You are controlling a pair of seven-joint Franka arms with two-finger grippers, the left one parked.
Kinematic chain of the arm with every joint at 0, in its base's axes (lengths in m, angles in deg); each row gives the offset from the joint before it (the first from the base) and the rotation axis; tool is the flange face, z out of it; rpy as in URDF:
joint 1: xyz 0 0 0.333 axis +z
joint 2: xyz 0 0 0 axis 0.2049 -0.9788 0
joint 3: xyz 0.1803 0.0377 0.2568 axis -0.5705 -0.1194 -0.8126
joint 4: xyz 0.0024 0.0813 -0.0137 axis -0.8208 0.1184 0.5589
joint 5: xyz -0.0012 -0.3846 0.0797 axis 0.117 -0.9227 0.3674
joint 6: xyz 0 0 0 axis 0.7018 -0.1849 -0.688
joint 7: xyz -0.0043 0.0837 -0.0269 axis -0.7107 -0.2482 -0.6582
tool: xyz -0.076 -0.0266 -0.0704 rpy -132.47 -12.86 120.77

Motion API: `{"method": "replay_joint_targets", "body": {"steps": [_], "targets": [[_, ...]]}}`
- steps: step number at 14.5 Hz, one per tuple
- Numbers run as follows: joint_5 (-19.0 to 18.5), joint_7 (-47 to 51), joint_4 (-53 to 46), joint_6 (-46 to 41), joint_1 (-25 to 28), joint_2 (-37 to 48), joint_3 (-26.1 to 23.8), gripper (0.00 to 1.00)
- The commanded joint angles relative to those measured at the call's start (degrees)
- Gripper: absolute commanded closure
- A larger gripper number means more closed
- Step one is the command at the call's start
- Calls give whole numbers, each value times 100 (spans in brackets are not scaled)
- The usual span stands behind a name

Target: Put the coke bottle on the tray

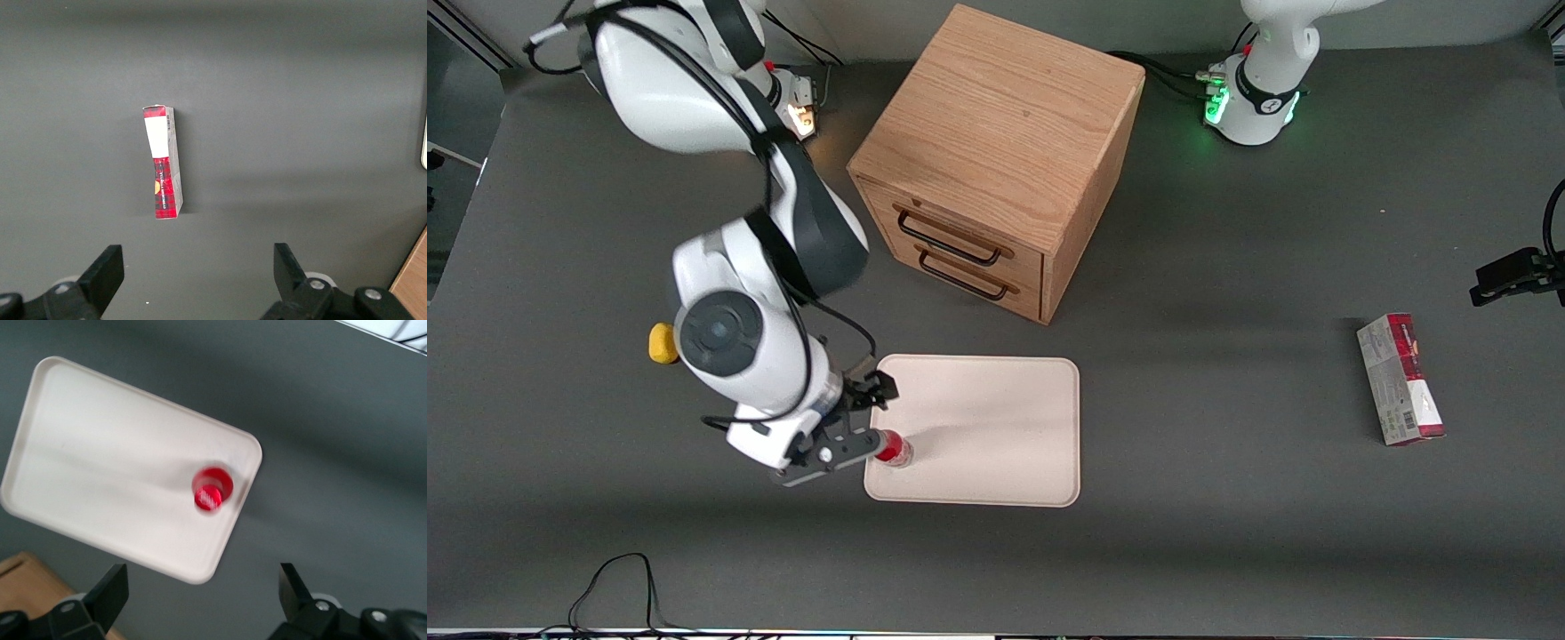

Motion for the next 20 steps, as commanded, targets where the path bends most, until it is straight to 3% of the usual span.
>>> {"method": "replay_joint_targets", "body": {"steps": [1,5,10,16,20], "targets": [[-75,44,198,-697,2,621,19,0],[-66,-141,888,-1174,-86,1595,248,0],[100,-132,2963,-524,-1025,3239,204,0],[329,-123,4413,20,-1975,4435,160,0],[329,-141,4627,83,-1994,4621,353,0]]}}
